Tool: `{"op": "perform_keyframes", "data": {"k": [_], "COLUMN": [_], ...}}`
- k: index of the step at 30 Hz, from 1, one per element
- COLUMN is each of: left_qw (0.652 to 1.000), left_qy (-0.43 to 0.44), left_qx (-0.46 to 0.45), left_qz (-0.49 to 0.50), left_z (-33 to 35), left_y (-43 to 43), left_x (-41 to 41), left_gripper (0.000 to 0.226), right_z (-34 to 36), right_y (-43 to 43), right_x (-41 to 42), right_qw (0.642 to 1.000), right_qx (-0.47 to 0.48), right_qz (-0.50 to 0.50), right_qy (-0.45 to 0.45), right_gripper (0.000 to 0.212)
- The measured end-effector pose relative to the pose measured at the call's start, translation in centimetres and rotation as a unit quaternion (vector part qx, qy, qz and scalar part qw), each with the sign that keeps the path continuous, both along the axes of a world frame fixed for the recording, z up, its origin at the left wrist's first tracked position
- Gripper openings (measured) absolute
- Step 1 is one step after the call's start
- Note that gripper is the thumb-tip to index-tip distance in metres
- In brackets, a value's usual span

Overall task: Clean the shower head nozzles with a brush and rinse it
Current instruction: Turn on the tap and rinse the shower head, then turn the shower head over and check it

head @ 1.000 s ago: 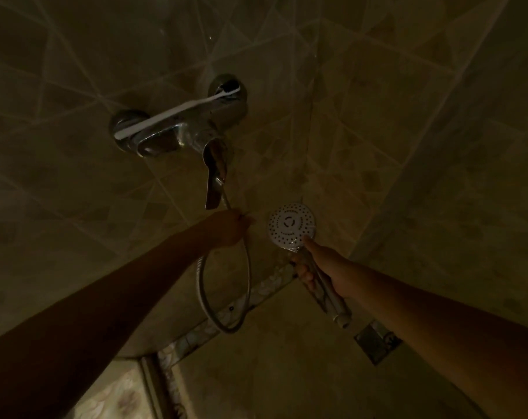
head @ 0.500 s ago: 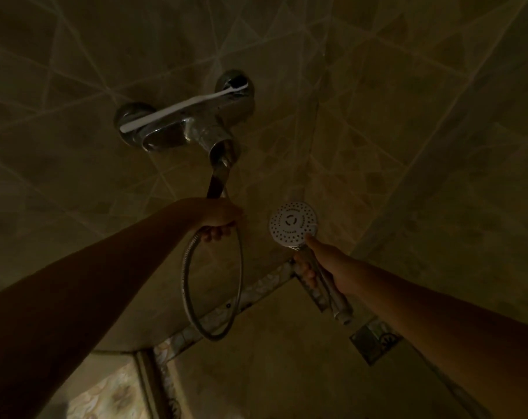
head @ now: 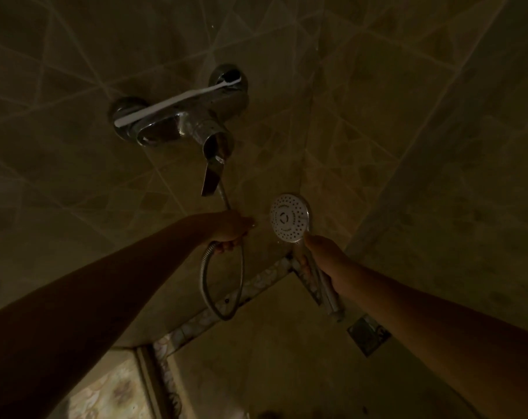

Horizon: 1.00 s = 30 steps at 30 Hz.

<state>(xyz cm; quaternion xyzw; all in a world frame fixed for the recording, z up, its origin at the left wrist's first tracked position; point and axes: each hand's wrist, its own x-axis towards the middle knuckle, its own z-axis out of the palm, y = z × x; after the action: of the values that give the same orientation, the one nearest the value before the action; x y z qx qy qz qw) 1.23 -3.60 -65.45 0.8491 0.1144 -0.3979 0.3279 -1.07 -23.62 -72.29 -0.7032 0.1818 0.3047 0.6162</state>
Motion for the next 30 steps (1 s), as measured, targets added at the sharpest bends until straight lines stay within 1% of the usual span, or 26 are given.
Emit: {"op": "perform_keyframes", "data": {"k": [4,6,9,11,13,15,17,19,21,23,24,27,28,30], "left_qw": [0.998,0.996,0.996,0.995,0.993,0.992,0.990,0.988,0.986,0.983,0.981,0.973,0.970,0.961], "left_qy": [0.026,0.035,0.011,-0.012,-0.031,-0.047,-0.053,-0.048,-0.030,-0.020,-0.026,-0.064,-0.082,-0.113], "left_qx": [-0.054,-0.073,-0.080,-0.086,-0.097,-0.105,-0.110,-0.119,-0.130,-0.138,-0.143,-0.163,-0.173,-0.202], "left_qz": [-0.015,-0.029,-0.044,-0.052,-0.056,-0.057,-0.069,-0.089,-0.097,-0.116,-0.130,-0.151,-0.153,-0.154], "left_z": [-1.9,-2.7,-3.1,-3.4,-3.6,-3.8,-3.7,-3.4,-2.9,-2.1,-1.6,0.5,1.4,3.2], "left_y": [-1.2,-1.7,-2.5,-3.2,-4.2,-5.3,-6.5,-7.7,-8.7,-9.3,-9.6,-11.0,-11.6,-12.9], "left_x": [-1.8,-2.6,-3.4,-3.9,-4.6,-5.4,-6.5,-7.6,-8.8,-9.8,-10.2,-11.1,-11.4,-12.0], "left_gripper": [0.041,0.041,0.042,0.043,0.040,0.035,0.030,0.028,0.026,0.025,0.025,0.024,0.024,0.025], "right_z": [-0.4,-0.4,0.0,0.2,0.4,1.0,1.6,2.6,3.8,5.1,5.8,8.1,9.0,10.7], "right_y": [-0.7,-1.4,-2.4,-3.0,-3.8,-4.5,-5.4,-6.0,-6.8,-8.0,-8.7,-10.5,-11.0,-12.1], "right_x": [-0.6,-0.7,-1.1,-1.6,-2.2,-3.0,-3.9,-4.6,-5.1,-5.5,-5.7,-6.3,-6.5,-7.3], "right_qw": [0.989,0.981,0.984,0.983,0.980,0.981,0.979,0.967,0.932,0.879,0.853,0.794,0.774,0.752], "right_qx": [-0.033,-0.051,-0.032,-0.038,-0.048,-0.039,0.019,0.112,0.229,0.332,0.377,0.450,0.470,0.494], "right_qz": [-0.061,-0.084,-0.082,-0.080,-0.086,-0.100,-0.144,-0.207,-0.278,-0.341,-0.360,-0.407,-0.422,-0.433], "right_qy": [-0.132,-0.168,-0.157,-0.161,-0.171,-0.164,-0.142,-0.098,-0.052,-0.019,-0.017,-0.036,-0.041,-0.053], "right_gripper": [0.018,0.029,0.041,0.043,0.039,0.030,0.024,0.019,0.014,0.006,0.008,0.024,0.026,0.021]}}
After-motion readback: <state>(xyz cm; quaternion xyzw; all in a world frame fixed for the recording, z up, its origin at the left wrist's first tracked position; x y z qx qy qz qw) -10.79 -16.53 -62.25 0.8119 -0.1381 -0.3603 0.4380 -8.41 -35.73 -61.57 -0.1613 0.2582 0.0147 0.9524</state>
